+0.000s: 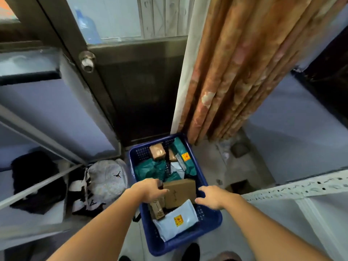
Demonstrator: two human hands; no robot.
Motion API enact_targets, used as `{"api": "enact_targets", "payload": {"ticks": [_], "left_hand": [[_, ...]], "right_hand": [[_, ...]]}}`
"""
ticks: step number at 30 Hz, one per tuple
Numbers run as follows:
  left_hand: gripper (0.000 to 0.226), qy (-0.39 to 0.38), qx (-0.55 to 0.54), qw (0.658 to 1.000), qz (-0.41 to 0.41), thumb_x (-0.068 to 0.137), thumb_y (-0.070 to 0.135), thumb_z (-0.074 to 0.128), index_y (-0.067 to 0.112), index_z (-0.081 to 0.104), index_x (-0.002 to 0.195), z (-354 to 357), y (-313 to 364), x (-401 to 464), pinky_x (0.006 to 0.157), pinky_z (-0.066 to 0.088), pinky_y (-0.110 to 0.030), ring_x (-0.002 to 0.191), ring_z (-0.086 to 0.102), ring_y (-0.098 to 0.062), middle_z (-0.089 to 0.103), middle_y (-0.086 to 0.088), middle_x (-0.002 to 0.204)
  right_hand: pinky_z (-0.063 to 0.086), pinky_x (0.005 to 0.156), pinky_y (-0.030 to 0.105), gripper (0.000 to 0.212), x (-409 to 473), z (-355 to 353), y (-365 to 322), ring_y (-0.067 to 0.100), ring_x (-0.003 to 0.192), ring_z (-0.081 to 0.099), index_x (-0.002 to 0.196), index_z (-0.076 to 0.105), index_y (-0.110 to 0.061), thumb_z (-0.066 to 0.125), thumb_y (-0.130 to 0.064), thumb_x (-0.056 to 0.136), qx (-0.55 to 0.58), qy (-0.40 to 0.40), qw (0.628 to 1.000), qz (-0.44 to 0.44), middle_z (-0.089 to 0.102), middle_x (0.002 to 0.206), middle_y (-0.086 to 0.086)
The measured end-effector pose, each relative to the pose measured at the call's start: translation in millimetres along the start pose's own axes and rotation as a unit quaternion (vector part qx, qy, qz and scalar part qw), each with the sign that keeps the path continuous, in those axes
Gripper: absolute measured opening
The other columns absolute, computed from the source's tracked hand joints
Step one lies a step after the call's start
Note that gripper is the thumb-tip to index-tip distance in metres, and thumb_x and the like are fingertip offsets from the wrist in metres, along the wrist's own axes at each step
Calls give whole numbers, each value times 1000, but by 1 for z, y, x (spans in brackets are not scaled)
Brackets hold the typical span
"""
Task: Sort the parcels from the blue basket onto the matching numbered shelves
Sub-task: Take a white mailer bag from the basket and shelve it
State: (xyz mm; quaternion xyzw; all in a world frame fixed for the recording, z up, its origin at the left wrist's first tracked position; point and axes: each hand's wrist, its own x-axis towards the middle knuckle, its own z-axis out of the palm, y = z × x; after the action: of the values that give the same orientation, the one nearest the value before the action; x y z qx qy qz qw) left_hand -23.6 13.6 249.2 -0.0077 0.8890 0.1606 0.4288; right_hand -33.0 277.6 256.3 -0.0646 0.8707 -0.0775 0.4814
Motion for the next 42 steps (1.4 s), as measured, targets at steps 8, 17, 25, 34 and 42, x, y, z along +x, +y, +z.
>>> {"api": "enact_targets", "payload": {"ticks": [8, 17, 25, 34, 42], "left_hand": [[67, -49, -146, 987, -44, 97, 68, 44, 12, 61, 131, 160, -58, 168, 100, 48, -35, 116, 60, -26, 64, -9, 133], [94, -208, -263, 924, -182, 92, 74, 47, 8, 32, 157, 334, -104, 316, 106, 45, -41, 136, 48, -35, 38, -15, 158], [72, -210, -202, 944, -156, 106, 54, 38, 6, 26, 158, 391, -107, 339, 116, 29, -32, 146, 35, -26, 29, -10, 164], [57, -39, -465, 870, -160, 104, 43, 52, 6, 46, 147, 346, -84, 314, 103, 45, -33, 128, 55, -27, 53, -12, 146], [52, 149, -435, 878, -133, 85, 63, 70, 11, 69, 77, 205, -59, 195, 64, 46, -35, 75, 63, -23, 67, -6, 80]], "right_hand": [[44, 105, 41, 80, 189, 130, 49, 29, 133, 49, 154, 35, -22, 51, -65, 89, 36, -47, 998, 31, 42, 155, 8], [49, 100, 39, 70, 365, 238, 115, 25, 118, 58, 141, 50, -16, 54, -63, 89, 73, -79, 989, 98, 55, 141, 7], [52, 101, 36, 121, 417, 298, 138, 17, 117, 60, 139, 51, -20, 74, -91, 43, 258, -117, 952, 115, 58, 136, -2], [57, 81, 32, 66, 373, 253, 113, 16, 99, 69, 126, 61, -25, 87, -51, 71, 452, 50, 888, 64, 72, 112, -3], [49, 61, 24, 45, 242, 132, 63, 11, 82, 68, 105, 68, -20, 84, -50, 75, 461, 203, 864, 22, 72, 95, -4]]}}
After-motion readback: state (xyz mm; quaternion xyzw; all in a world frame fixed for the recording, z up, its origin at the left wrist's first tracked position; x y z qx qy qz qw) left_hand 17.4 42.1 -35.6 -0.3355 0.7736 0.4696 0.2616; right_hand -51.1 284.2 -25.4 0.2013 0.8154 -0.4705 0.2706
